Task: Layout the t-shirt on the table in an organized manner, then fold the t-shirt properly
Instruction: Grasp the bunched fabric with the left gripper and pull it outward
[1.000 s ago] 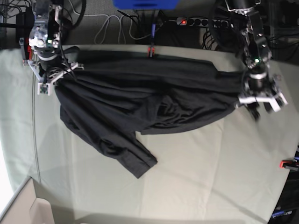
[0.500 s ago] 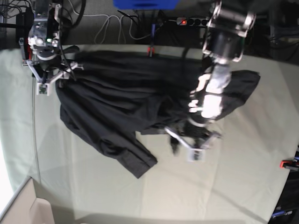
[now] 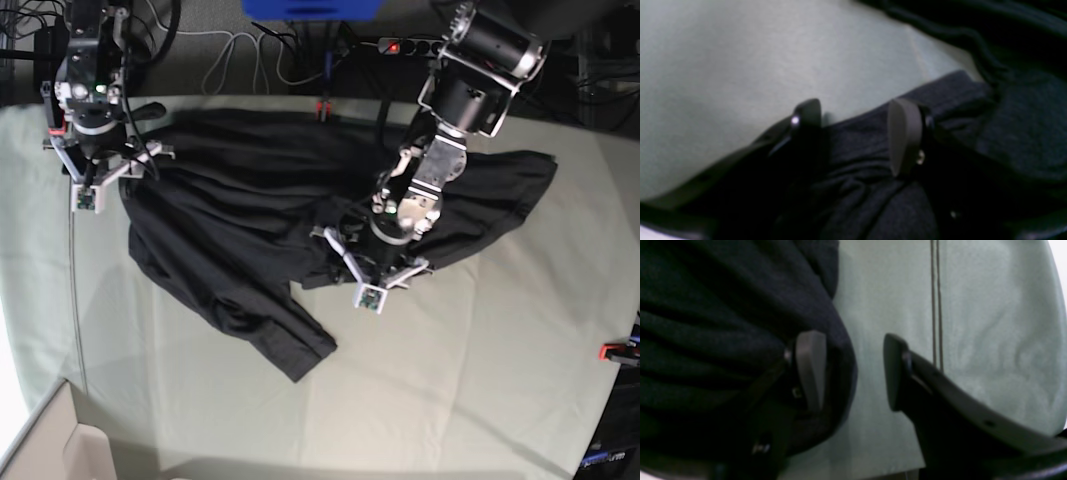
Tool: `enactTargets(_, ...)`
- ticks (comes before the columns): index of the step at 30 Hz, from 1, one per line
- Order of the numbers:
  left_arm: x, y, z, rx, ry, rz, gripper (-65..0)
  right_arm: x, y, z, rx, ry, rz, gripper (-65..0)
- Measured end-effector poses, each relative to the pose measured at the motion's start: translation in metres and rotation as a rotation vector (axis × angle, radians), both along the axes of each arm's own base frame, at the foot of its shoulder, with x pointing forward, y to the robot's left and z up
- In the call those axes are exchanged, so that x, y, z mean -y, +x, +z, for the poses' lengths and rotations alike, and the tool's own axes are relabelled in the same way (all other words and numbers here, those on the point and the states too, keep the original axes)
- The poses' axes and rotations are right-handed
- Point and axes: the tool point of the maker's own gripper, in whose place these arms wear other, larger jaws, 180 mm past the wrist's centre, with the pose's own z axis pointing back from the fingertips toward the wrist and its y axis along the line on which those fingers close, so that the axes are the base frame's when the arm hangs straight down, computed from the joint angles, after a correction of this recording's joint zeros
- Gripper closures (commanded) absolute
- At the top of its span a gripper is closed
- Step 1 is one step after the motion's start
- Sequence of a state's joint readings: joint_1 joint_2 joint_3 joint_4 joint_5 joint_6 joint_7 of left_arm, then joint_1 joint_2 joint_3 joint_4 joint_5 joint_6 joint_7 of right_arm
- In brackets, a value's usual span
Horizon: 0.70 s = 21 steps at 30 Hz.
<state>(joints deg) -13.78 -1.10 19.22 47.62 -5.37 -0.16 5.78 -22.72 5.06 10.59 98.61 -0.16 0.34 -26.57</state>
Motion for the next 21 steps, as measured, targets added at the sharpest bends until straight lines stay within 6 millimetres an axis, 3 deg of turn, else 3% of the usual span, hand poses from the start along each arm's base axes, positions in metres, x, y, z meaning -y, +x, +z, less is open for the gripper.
enactTargets(7,0.001,-0.014,-0.007,0.003,-0.011,0.001,-31.3,0.0,0.001,0.001,0.002,-0.001,0.0,-28.6)
enactTargets(10,0.001,-0.013,-0.012,0.013,-0.019,-0.004,-20.2,0.0,0.001,0.001,0.003,-0.001,0.0,-28.6)
enactTargets(12,0.002,-0.013,-0.014,0.009,-0.031,-0.001,-2.6,0.0,0.0,-0.001,-0.002,0.0,-0.001,-28.6)
enactTargets(13,0.001,-0.012,-0.014,0.008,-0.032,0.005,0.0,0.0,0.0,-0.001,-0.003,0.0,-0.001,-28.6)
enactTargets(15,-0.005,-0.01,-0.014,0.006,-0.043,0.021,-2.2,0.0,0.001,-0.001,0.0,0.0,-0.001,-28.6)
enactTargets(18,-0.032,-0.003,-0.008,-0.01,-0.081,0.111,0.0,0.0,0.01,0.003,0.017,0.003,-0.001,-28.6)
enactTargets(21,-0.085,0.003,0.001,-0.011,-0.066,0.273,-0.2,-0.001,0.013,0.005,0.027,0.003,0.003,-28.6)
